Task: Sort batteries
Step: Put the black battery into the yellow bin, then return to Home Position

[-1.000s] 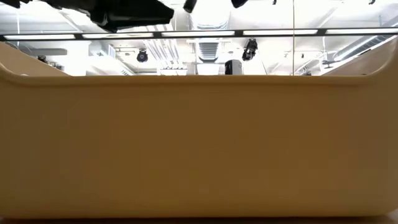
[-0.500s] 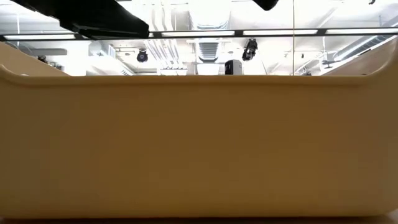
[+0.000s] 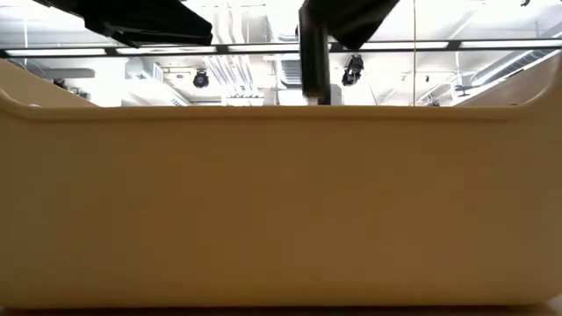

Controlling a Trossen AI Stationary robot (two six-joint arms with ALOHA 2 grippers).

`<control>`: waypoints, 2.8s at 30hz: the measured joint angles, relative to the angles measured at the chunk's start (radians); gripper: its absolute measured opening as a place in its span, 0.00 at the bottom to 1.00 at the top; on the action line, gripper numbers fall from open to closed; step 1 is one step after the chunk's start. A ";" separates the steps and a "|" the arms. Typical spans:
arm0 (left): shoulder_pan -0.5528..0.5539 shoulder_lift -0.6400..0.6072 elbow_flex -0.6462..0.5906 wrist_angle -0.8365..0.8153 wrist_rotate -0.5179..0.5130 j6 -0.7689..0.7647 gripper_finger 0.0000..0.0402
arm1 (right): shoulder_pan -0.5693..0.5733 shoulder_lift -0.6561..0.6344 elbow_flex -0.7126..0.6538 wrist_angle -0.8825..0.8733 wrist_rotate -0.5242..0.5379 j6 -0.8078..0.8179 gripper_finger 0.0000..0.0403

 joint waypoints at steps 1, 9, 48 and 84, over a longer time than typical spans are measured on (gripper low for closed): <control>0.002 0.000 0.000 0.002 0.000 0.010 0.36 | 0.000 0.018 0.017 -0.017 0.004 -0.007 0.11; 0.008 0.000 0.000 0.016 -0.001 -0.002 0.36 | -0.002 0.051 0.047 -0.040 0.040 -0.048 0.12; 0.013 0.020 0.000 0.114 -0.018 0.021 0.36 | -0.001 0.042 0.047 -0.043 0.172 -0.231 0.37; 0.238 -0.233 -0.018 0.132 0.587 0.206 0.36 | -0.036 -0.547 -0.578 0.559 0.059 -0.571 0.14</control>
